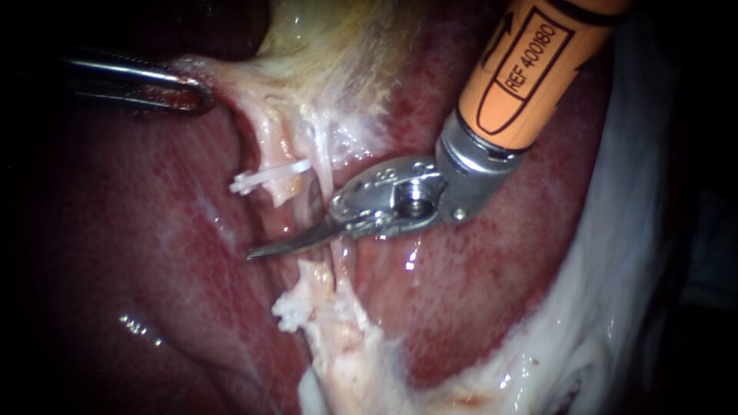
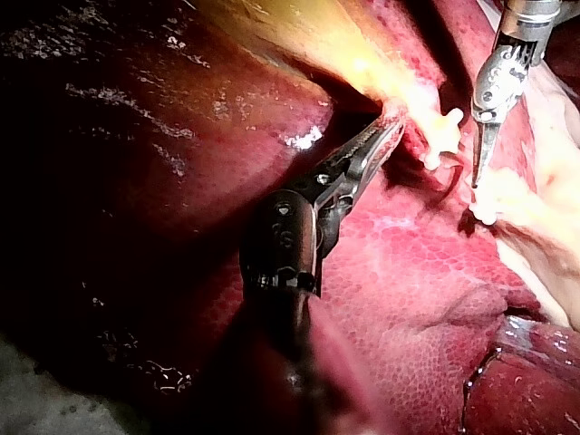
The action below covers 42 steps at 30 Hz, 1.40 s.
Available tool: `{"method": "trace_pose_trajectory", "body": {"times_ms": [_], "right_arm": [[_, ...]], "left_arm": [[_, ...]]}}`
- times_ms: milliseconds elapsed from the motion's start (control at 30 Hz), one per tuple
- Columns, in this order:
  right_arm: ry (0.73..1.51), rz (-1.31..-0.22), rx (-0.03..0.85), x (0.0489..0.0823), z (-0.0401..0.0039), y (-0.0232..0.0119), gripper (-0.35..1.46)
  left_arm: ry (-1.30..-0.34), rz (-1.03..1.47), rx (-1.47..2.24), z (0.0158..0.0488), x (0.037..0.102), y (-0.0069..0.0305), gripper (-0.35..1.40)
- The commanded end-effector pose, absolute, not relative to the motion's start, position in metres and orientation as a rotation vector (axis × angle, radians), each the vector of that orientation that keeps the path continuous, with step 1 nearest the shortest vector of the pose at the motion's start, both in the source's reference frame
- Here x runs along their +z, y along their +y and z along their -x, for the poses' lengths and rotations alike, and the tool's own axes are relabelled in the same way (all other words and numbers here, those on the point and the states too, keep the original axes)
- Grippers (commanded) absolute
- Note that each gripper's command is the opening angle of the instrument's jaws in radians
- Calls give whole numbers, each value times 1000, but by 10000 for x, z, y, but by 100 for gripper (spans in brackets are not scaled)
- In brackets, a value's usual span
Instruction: Go back from the cut left tube
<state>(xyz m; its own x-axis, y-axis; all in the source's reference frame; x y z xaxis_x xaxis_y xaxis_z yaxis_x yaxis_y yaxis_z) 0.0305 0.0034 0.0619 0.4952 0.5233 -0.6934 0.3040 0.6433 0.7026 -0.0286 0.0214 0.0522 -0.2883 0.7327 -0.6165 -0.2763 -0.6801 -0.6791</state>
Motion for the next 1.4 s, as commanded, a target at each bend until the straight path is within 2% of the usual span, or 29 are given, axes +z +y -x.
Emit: {"method": "trace_pose_trajectory", "body": {"times_ms": [33, 67, 100, 133, 200, 233, 300, 567, 733, 800, 900, 1000, 1100, 1400], "right_arm": [[1082, -910, 154, 619, -304, 33, -35], [1082, -910, 153, 620, -305, 32, -32], [1082, -906, 154, 621, -305, 30, 24], [1082, -897, 159, 622, -306, 29, 58], [1084, -866, 179, 625, -307, 27, 111], [1085, -852, 189, 625, -308, 26, 125], [1085, -832, 204, 626, -310, 27, 136], [1087, -807, 221, 624, -303, 24, 143], [1082, -725, 298, 609, -267, 14, 143], [1075, -644, 300, 601, -249, 11, 143], [1018, -429, 274, 592, -216, 7, 143], [943, -344, 245, 583, -183, 8, 143], [909, -281, 234, 575, -153, 15, 143], [872, -256, 256, 566, -105, 34, 143]], "left_arm": [[-600, 1305, 2014, 286, 523, 214, -35], [-600, 1305, 2014, 286, 523, 214, -35], [-600, 1305, 2014, 286, 523, 214, -35], [-600, 1305, 2014, 286, 523, 214, -35], [-600, 1305, 2014, 286, 523, 214, -35], [-600, 1305, 2014, 286, 523, 214, -35], [-600, 1305, 2015, 286, 524, 214, -35], [-600, 1306, 2015, 286, 525, 214, -35], [-600, 1306, 2015, 285, 526, 214, -35], [-600, 1306, 2015, 285, 526, 214, -35], [-600, 1306, 2016, 284, 527, 214, -35], [-600, 1306, 2016, 285, 527, 214, -35], [-600, 1306, 2016, 285, 527, 214, -35], [-600, 1306, 2016, 285, 527, 214, -35]]}}
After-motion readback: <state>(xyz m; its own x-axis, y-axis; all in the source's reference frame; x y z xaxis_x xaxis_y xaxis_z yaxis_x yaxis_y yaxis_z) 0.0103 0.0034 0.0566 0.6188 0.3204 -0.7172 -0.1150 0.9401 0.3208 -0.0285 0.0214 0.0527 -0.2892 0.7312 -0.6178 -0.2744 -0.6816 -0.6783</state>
